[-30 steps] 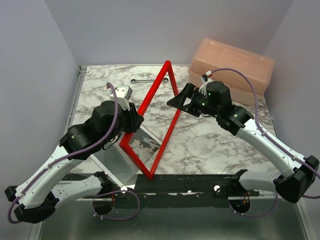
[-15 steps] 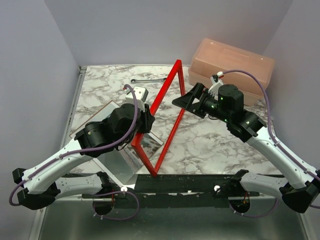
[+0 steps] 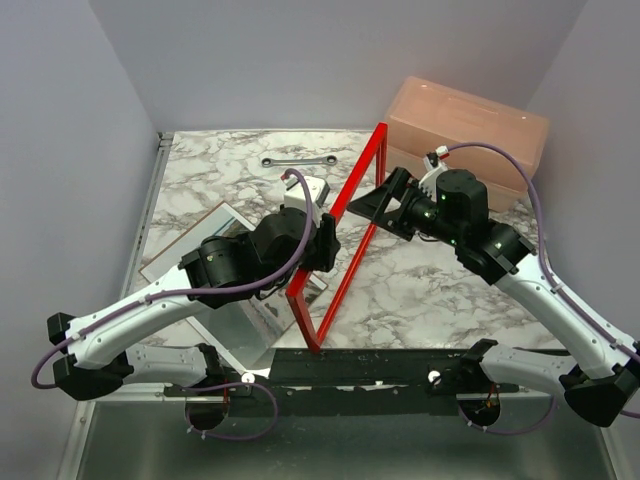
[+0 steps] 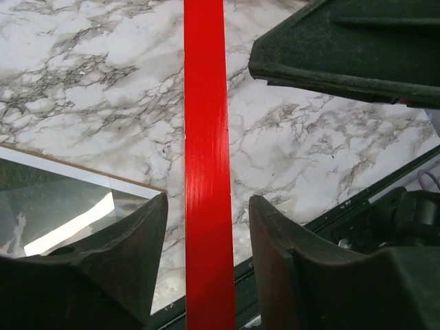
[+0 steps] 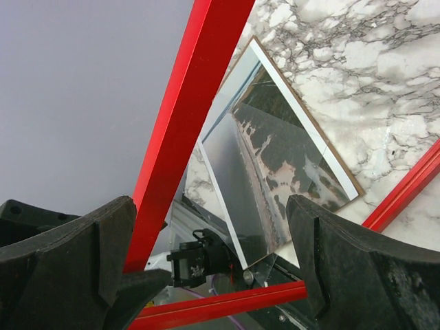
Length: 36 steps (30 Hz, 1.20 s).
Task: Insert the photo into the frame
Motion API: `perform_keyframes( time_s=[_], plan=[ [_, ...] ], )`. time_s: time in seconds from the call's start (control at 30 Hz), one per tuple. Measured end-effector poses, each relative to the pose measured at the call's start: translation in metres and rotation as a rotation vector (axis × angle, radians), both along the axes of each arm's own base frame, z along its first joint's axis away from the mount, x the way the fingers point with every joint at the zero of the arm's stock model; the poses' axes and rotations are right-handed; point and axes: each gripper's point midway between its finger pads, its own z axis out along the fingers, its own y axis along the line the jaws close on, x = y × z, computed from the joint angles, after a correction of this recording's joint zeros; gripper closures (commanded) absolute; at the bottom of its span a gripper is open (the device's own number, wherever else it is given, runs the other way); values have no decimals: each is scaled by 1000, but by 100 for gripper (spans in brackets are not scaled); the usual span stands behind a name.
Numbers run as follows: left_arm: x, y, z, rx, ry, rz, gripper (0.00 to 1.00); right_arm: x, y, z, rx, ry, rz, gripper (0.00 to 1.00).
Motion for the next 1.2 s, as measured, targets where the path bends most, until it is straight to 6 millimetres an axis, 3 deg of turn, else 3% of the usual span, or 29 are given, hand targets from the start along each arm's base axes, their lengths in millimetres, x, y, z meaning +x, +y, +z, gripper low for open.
perform_keyframes(
  time_s=[0.3,0.4,0.7,1.0,1.2],
  plan=[
    [-11,-13,-2,-12,30,-45,42,0,-10,1,-35,18,-44,0],
    [-17,-20,-1,-14,41,-75,35,-1,-15,8,-41,14,-61,0],
    [-29,-40,7,-31,69,-145,25,-3,-26,29,-48,-3,-97,0],
    [-42,-60,25,-74,77,-222,23,-3,-27,9,-112,56,-96,5],
    [-50,-66,27,-85,85,-279,23,-2,-28,-5,-168,100,-95,20]
  ],
)
